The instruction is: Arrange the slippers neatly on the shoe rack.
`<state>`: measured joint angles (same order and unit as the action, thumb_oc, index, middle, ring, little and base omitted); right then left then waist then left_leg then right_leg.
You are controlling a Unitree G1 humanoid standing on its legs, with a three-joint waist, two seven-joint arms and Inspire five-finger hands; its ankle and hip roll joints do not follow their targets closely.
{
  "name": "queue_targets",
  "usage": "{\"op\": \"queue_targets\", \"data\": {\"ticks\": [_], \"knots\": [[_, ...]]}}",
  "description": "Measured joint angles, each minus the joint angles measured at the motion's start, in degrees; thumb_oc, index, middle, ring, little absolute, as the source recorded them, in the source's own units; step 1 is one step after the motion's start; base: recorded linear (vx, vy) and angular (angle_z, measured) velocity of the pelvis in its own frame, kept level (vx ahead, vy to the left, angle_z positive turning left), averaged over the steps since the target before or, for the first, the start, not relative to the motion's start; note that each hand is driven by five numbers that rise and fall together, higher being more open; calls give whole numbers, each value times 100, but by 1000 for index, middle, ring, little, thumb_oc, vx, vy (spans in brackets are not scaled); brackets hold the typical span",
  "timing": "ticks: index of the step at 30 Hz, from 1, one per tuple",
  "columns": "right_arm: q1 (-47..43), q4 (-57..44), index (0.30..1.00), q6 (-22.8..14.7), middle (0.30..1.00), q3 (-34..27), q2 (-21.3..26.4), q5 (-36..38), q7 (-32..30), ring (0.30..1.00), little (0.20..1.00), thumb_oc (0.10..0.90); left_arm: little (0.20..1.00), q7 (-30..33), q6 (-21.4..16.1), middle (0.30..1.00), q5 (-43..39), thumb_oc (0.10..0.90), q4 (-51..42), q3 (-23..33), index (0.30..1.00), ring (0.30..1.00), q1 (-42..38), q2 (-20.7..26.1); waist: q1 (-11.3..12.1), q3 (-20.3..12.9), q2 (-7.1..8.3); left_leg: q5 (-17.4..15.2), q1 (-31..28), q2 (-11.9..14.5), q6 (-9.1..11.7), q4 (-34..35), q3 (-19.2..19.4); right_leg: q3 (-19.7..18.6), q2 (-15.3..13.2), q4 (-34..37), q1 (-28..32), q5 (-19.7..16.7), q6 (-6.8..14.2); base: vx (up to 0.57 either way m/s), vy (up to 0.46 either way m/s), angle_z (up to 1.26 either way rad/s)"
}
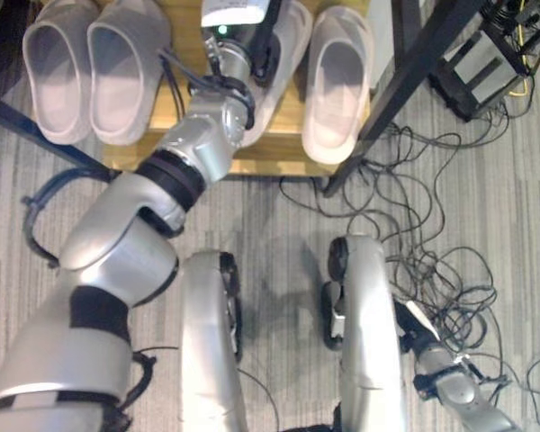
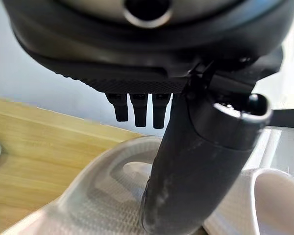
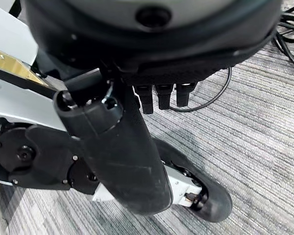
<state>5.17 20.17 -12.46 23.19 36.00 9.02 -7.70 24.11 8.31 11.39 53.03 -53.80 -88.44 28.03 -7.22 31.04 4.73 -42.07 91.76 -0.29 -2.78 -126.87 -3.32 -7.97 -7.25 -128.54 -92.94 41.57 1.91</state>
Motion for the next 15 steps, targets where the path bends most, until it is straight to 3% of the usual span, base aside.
{"op": "queue_targets", "data": {"ticks": [5, 15], "knots": [[-20, 118, 900, 54, 900, 82, -50, -2, 37, 900, 900, 800, 900, -106, -1, 900, -4, 800, 0, 0, 900, 900, 0, 21, 124, 0, 0, -34, -3, -31, 68, -76, -39, 9, -18, -108, 1, 67, -15, 8, -10, 1], [-118, 282, 900, 63, 900, 152, -208, -39, 66, 900, 900, 800, 900, -217, -81, 900, -216, 800, -19, 1, 900, 900, 1, 124, 131, 0, 0, -71, 5, -88, 141, -182, -57, -15, -47, -247, 14, 160, 7, 14, -8, 3]]}}
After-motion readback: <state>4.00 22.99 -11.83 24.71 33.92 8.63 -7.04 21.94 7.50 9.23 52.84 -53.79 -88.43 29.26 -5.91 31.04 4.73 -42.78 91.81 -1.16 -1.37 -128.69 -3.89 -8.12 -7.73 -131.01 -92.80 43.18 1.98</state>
